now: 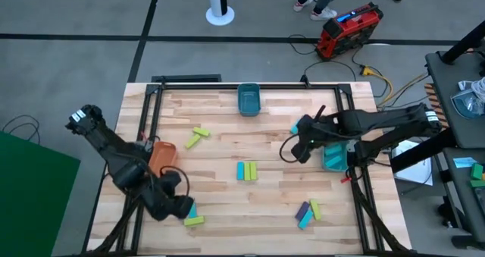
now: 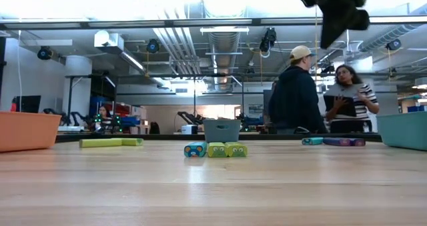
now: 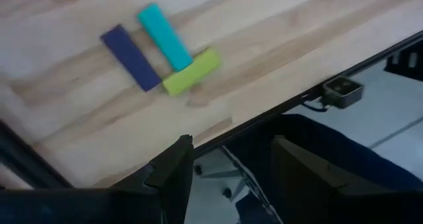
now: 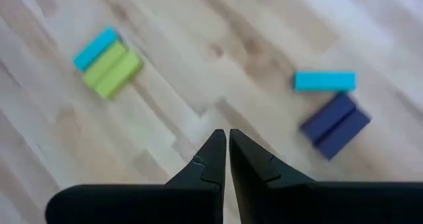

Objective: Sort blocks
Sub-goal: Adjust the orange bin on the table

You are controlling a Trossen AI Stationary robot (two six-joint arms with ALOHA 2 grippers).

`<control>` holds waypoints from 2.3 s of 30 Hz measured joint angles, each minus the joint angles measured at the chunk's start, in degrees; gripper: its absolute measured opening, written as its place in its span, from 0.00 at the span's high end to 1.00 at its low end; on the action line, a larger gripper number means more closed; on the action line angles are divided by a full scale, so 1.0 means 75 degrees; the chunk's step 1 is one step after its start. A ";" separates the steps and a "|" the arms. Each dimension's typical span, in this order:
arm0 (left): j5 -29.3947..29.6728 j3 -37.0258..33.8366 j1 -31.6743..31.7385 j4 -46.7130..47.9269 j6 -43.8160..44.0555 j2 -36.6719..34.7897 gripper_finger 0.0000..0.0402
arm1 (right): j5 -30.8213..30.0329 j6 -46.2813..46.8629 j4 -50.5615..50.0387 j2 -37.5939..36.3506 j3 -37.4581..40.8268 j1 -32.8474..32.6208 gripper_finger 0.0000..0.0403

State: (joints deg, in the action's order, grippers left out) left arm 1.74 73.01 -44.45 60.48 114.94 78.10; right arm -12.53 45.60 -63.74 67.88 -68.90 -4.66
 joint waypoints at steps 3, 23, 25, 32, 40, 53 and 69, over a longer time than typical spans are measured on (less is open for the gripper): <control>0.0003 0.0000 -0.0210 0.0066 0.0137 0.0094 0.55 | -0.0178 -0.0197 0.0012 0.0000 -0.0293 0.0167 0.97; 0.1515 0.0054 0.1257 0.2230 -0.0628 -0.0642 0.97 | -0.0540 -0.0227 0.0370 0.0003 -0.0566 0.0480 0.97; 0.1512 -0.0005 0.1589 0.2224 -0.1214 -0.0652 0.97 | -0.0540 -0.0198 0.0422 0.0010 -0.0566 0.0480 0.97; 0.1472 -0.0839 0.2657 0.1944 -0.2484 -0.0660 1.00 | -0.0540 -0.0113 0.0424 0.0064 -0.0563 0.0580 0.97; 0.1440 -0.2131 0.3251 0.1399 -0.2673 -0.0678 1.00 | -0.0549 -0.0020 0.0427 0.0064 -0.0563 0.0752 0.97; 0.1434 -0.3737 0.3611 0.0474 -0.2601 -0.0656 1.00 | -0.0554 -0.0009 0.0436 0.0064 -0.0563 0.0960 0.97; 0.1501 -0.4198 0.3837 0.0514 -0.2577 -0.0655 1.00 | -0.0738 0.0041 0.0780 0.0064 -0.0561 0.1028 0.97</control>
State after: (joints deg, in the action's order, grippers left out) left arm 12.99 41.53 -15.67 64.34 95.61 73.19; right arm -18.06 45.91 -57.89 68.36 -73.10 3.05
